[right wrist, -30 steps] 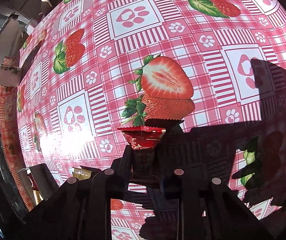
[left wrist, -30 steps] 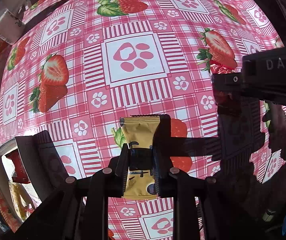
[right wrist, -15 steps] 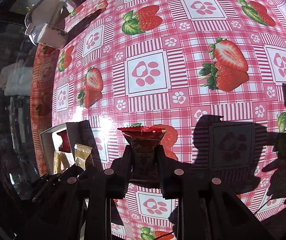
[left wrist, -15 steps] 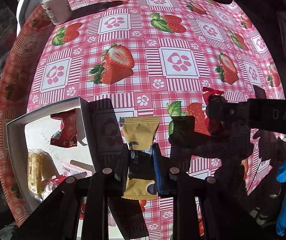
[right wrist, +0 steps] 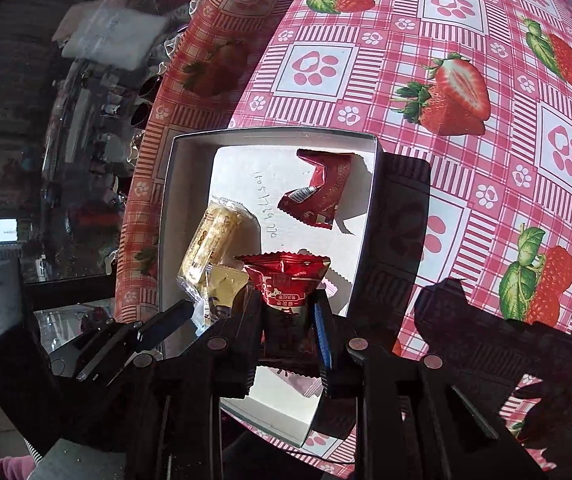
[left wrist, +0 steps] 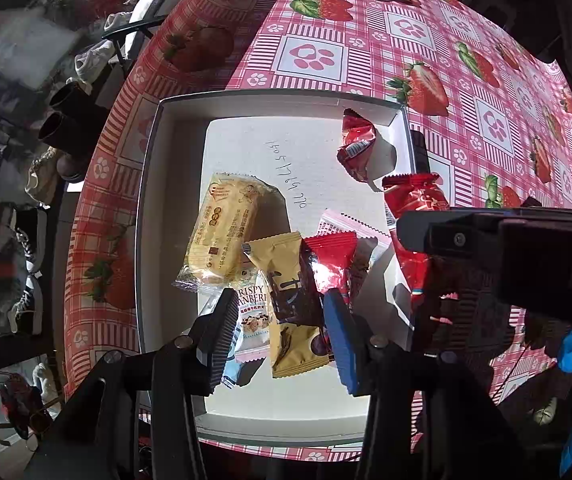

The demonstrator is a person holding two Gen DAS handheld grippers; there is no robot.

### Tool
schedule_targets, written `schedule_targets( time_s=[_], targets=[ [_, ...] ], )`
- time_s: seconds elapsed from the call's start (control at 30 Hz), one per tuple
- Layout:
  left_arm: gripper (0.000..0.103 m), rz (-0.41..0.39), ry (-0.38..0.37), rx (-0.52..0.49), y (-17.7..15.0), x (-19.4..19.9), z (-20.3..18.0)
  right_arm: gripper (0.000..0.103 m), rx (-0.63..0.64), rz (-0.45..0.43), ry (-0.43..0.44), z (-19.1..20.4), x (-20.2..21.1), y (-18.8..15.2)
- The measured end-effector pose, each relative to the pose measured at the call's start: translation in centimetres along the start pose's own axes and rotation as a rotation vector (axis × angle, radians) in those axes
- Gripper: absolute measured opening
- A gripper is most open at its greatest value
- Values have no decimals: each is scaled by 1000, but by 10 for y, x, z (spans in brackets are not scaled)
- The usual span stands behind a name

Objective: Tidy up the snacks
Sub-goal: 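Open the left tool over the tray while the right tool releases the red candy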

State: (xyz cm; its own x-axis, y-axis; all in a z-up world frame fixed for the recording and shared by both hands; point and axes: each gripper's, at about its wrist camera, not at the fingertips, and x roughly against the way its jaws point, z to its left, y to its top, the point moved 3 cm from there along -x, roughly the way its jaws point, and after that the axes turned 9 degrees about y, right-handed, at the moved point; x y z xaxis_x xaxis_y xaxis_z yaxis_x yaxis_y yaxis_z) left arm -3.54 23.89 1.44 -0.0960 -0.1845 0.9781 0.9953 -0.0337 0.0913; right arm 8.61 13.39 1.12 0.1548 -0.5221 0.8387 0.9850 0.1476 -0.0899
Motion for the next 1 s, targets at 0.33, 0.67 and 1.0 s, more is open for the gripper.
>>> schedule_targets(
  time_s=[0.33, 0.67, 1.0],
  targets=[
    [83, 32, 15, 77, -4, -3, 28, 75, 116, 45, -164, 26, -13, -12],
    [84, 55, -25, 36, -7, -4, 30, 100, 201, -12, -306, 30, 0, -21],
    [85, 43, 3, -38, -16, -3, 20, 100, 237, -5, -342, 30, 3, -32]
  ],
)
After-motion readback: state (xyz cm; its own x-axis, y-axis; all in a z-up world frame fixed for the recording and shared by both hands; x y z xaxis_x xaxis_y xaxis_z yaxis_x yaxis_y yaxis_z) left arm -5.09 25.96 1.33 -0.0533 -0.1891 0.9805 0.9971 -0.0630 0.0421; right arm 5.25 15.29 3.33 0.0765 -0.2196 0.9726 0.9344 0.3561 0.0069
